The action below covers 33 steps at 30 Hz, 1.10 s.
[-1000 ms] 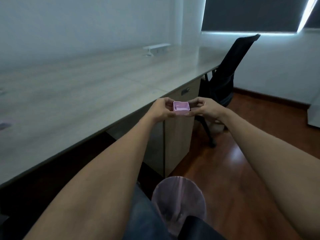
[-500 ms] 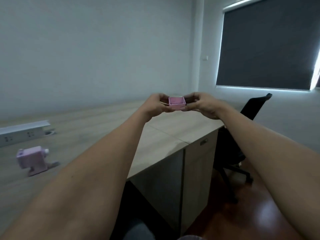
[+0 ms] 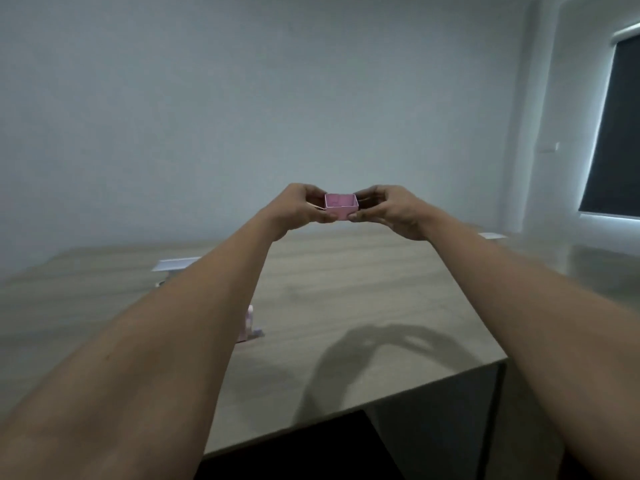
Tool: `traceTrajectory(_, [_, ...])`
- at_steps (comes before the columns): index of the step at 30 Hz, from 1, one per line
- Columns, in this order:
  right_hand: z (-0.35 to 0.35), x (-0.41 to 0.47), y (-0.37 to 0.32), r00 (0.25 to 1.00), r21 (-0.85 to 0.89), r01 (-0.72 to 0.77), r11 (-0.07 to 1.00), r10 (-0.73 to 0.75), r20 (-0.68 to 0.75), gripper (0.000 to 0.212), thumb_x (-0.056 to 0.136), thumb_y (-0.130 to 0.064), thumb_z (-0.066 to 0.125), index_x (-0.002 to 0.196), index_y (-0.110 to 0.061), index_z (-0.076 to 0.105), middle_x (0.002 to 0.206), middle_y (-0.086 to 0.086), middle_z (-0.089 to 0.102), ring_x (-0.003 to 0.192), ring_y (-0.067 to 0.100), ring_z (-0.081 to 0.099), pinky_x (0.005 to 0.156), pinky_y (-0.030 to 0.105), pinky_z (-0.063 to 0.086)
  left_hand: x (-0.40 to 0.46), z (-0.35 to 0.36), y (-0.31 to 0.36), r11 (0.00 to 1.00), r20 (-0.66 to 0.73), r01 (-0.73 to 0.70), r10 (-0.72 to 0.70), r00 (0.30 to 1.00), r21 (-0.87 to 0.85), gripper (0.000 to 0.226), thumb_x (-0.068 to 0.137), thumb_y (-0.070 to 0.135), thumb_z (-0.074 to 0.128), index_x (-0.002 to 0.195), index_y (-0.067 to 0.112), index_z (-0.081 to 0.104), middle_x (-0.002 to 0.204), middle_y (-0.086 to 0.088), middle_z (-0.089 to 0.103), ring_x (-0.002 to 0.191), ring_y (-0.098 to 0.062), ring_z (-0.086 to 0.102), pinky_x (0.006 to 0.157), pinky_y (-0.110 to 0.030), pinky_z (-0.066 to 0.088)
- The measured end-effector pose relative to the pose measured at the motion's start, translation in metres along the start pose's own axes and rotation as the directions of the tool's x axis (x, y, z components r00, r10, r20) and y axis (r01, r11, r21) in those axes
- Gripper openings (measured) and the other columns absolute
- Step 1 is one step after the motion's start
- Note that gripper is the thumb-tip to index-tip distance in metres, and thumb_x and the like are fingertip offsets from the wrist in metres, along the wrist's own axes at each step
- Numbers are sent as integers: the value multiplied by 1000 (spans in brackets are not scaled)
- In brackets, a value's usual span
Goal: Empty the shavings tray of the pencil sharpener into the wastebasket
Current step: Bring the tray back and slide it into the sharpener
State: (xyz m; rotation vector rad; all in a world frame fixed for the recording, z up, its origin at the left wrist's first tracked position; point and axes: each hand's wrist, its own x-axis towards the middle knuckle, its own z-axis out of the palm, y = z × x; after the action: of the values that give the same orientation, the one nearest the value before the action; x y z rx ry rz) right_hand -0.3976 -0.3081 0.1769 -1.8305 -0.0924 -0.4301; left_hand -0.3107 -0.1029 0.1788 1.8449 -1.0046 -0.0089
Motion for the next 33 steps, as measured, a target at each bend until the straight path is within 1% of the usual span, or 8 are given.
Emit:
traceTrajectory(3, [44,26,-1,997,32,14,999,-16,80,56,76,15,77,128,9,58,115,21,71,118,32,67,105,36,52,-20,-41,-15,999,-54,34,-32,998,30,47,80,14,81,123,4,67,115,-12,73,99,-17,68,91,-26,52])
traceTrajectory(7, [97,48,0,986,48,20,999,-28,167,59,77,13,77,131,9,56,121,22,69,119,31,67,103,34,53,-47,-81,-36,994,-126,96,-89,988,45,49,77,20,84,122,6,68,111,-8,74,98,-14,68,93,-28,51])
traceTrajectory(12, [157,61,13,960,88,22,996,-45,276,54,78,14,76,129,8,58,117,19,70,115,29,68,101,33,54,-81,-117,-70,983,-203,171,-156,967,62,47,76,23,85,118,9,71,110,-6,75,105,-18,70,96,-30,53])
traceTrajectory(14, [177,63,24,953,112,8,994,-41,300,53,78,14,76,128,8,59,118,21,70,115,30,68,99,32,56,-93,-127,-84,976,-220,206,-187,957,66,49,75,24,85,119,8,71,109,-7,76,104,-18,70,97,-31,52])
traceTrajectory(18, [206,67,51,946,137,28,990,-71,318,53,76,6,82,126,6,63,118,21,73,113,30,71,101,36,55,-111,-135,-110,968,-243,246,-227,943,52,47,76,22,85,119,7,71,107,-8,77,98,-16,71,95,-30,53])
traceTrajectory(22, [219,67,80,949,84,59,995,-82,304,55,77,-7,85,128,2,66,120,15,74,117,26,70,104,36,53,-127,-138,-138,954,-275,299,-286,918,6,46,78,21,84,120,6,71,109,-7,77,101,-18,71,94,-29,53])
traceTrajectory(28, [212,65,114,959,3,12,1000,-12,282,56,76,-11,86,128,0,68,121,9,74,115,18,70,110,34,48,-159,-139,-185,924,-313,372,-381,870,-93,42,80,13,82,119,3,71,111,-12,76,96,-17,69,91,-23,51])
traceTrajectory(33, [209,60,138,952,-61,-37,997,54,300,58,75,-11,87,129,-3,68,123,7,73,116,16,68,110,34,46,-179,-131,-223,883,-295,457,-467,833,-107,41,78,12,82,117,3,71,111,-15,75,97,-21,69,95,-30,52])
